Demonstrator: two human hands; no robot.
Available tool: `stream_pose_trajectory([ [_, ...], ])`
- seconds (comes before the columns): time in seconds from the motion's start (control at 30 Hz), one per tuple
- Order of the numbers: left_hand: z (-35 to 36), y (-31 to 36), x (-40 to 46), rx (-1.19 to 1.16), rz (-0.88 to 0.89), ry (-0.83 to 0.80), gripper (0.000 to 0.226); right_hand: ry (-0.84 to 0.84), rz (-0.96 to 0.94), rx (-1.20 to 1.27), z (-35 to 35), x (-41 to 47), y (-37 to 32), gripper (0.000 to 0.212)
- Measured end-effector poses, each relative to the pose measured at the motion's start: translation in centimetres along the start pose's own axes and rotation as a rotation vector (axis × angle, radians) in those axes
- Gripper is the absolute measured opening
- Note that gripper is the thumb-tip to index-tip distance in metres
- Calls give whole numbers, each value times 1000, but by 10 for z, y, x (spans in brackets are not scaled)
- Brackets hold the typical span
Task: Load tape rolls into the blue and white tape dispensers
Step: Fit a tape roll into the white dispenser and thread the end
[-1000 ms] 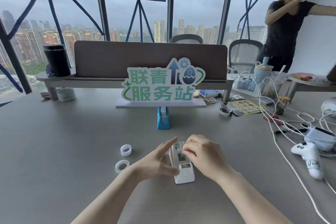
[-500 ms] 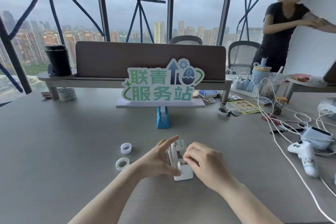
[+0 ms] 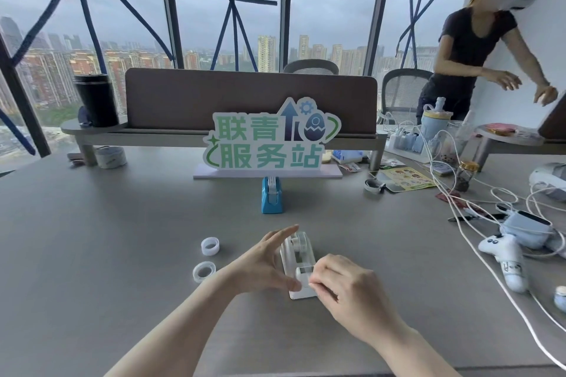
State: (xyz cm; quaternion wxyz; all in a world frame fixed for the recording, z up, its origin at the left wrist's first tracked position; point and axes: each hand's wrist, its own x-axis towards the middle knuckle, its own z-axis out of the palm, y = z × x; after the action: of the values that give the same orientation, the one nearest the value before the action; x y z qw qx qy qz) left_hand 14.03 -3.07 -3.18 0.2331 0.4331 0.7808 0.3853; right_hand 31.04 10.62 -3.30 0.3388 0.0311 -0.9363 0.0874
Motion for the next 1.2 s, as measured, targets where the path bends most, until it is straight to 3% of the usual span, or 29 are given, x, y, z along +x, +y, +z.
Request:
stream_pose_trajectory([
  [0.73,3,-1,-4,-53,-7,23,109,-29,-69,-51,5,-15,-3,21],
  [0.9,4,-2,-7,-65,-18,44,111,69,194,104,1,-15,3,16],
  [1.0,4,-3,-9,-59,-33,46,118,35,353,139,3,-12,11,8],
  [1.1,5,-1,-11,-11,-53,80,123,-102,472,173,9,-10,19,31],
  [1.2,7,0,-9,-36,-80,90,125,-221,505,234,14,-5,24,39],
])
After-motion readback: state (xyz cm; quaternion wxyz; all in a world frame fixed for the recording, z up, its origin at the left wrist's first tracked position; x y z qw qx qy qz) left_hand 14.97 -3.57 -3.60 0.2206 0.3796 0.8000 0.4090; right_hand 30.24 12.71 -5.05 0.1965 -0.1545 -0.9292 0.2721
